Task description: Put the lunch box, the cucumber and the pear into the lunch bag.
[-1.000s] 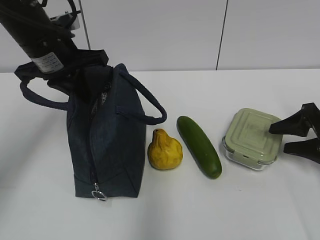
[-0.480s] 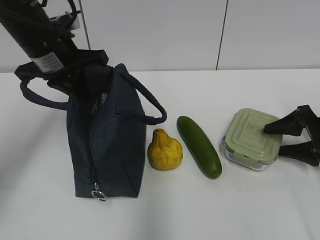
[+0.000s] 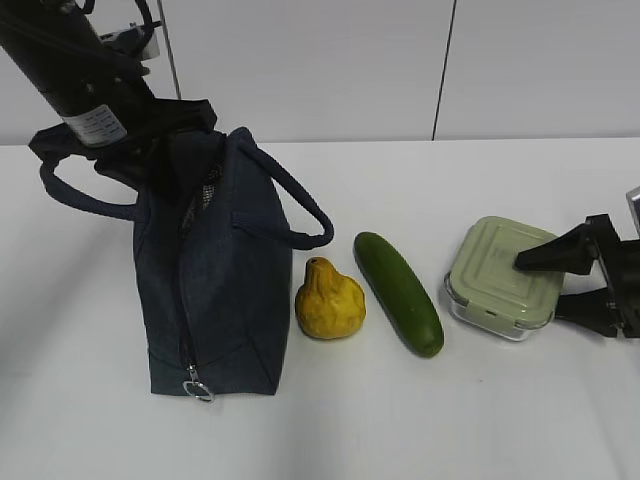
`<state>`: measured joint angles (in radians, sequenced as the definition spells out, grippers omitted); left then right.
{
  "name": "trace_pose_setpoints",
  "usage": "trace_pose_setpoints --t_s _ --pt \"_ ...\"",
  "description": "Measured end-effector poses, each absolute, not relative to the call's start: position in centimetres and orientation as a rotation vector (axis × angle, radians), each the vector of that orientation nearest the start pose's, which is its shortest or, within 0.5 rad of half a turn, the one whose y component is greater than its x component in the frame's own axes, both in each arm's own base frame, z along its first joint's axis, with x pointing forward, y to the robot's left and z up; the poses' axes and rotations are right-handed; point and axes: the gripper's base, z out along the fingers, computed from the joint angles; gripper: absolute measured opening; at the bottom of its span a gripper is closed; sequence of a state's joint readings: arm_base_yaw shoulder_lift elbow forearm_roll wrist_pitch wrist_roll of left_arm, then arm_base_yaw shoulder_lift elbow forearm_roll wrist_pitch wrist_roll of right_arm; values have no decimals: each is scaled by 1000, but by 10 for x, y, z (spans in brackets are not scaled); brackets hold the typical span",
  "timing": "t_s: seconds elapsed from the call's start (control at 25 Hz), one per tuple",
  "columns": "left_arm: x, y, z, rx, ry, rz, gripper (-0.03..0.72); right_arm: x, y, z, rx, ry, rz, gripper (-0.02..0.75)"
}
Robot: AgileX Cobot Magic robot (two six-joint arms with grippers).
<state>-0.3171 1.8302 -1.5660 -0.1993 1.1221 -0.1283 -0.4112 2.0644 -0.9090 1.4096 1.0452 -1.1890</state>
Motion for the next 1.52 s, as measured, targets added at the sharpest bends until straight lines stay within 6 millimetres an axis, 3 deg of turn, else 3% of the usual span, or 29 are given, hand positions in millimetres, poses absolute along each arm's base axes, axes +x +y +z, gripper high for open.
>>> trace_pose_setpoints --t_s 0.12,0.36,0.64,0.84,1.04,1.36,1.52 --pt "361 -136 277 183 2892 -359 3 324 -56 96 435 2407 1315 566" --pt "361 -135 277 185 2892 -356 2 325 -56 97 439 2396 1332 399" --pt "361 -136 277 186 2892 -355 2 329 -56 98 478 2332 1376 386" --pt "360 -139 278 220 2885 -409 2 341 -61 112 425 2285 1342 386" --pt "360 -150 282 276 2834 -580 2 350 -49 151 335 2238 1318 386" --pt "360 -159 286 287 2781 -730 2 361 13 241 82 2149 1393 385" --pt "360 -161 288 267 2767 -783 1 361 44 269 -24 2127 1461 385"
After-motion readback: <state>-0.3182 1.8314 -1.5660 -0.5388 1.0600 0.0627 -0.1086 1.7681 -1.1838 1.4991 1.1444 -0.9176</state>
